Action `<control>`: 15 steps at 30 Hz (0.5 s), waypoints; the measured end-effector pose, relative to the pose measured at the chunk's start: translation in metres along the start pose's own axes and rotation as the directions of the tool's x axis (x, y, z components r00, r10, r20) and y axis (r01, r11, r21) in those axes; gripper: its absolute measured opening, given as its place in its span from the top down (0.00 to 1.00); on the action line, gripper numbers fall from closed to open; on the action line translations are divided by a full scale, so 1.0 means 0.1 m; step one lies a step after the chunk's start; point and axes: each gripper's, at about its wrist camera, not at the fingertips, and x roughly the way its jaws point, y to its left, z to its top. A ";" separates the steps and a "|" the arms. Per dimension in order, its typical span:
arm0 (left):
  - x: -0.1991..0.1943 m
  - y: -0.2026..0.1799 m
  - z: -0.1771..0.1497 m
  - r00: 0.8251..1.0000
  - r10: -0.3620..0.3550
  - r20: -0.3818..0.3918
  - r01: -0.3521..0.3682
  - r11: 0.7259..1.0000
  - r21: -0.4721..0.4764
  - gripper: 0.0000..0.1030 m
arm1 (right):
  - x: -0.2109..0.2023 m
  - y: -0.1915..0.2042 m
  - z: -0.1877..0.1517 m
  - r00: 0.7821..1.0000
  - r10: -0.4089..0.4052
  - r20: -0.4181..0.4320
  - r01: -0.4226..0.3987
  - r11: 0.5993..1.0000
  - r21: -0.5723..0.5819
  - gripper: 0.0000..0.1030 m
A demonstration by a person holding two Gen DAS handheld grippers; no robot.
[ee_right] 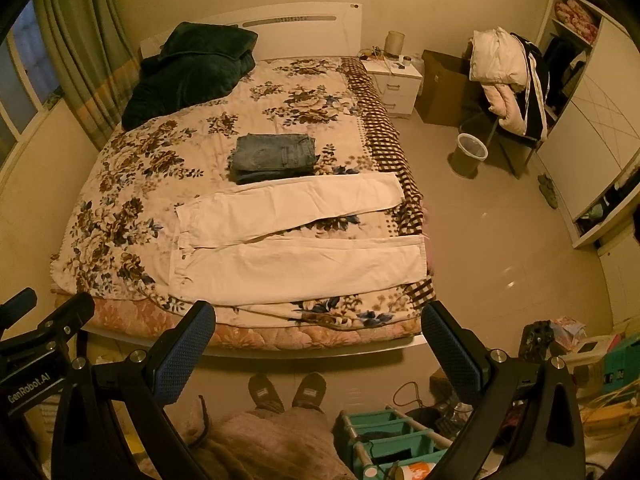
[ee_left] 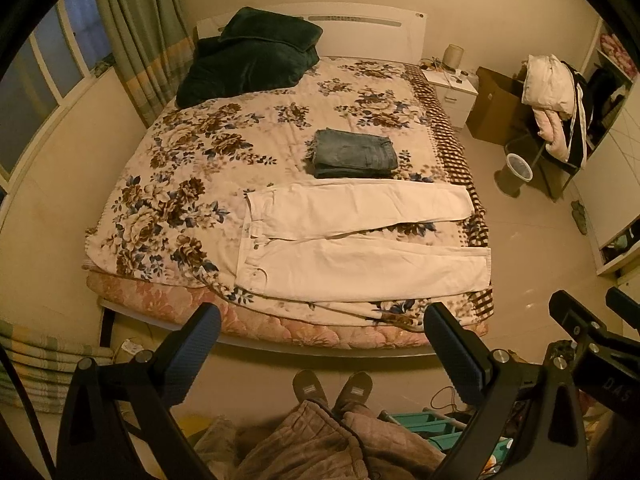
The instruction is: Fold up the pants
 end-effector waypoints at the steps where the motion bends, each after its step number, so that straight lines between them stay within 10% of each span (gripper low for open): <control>1: 0.01 -0.02 0.01 1.000 -0.001 0.000 0.001 1.000 0.000 0.00 | 0.02 -0.01 0.01 1.000 -0.001 -0.001 0.001 1.000 0.001 0.00; 15: 0.12 -0.09 0.24 1.000 -0.015 -0.012 0.015 1.000 -0.011 0.00 | 0.26 -0.14 0.22 1.000 0.005 -0.008 -0.005 1.000 0.003 0.00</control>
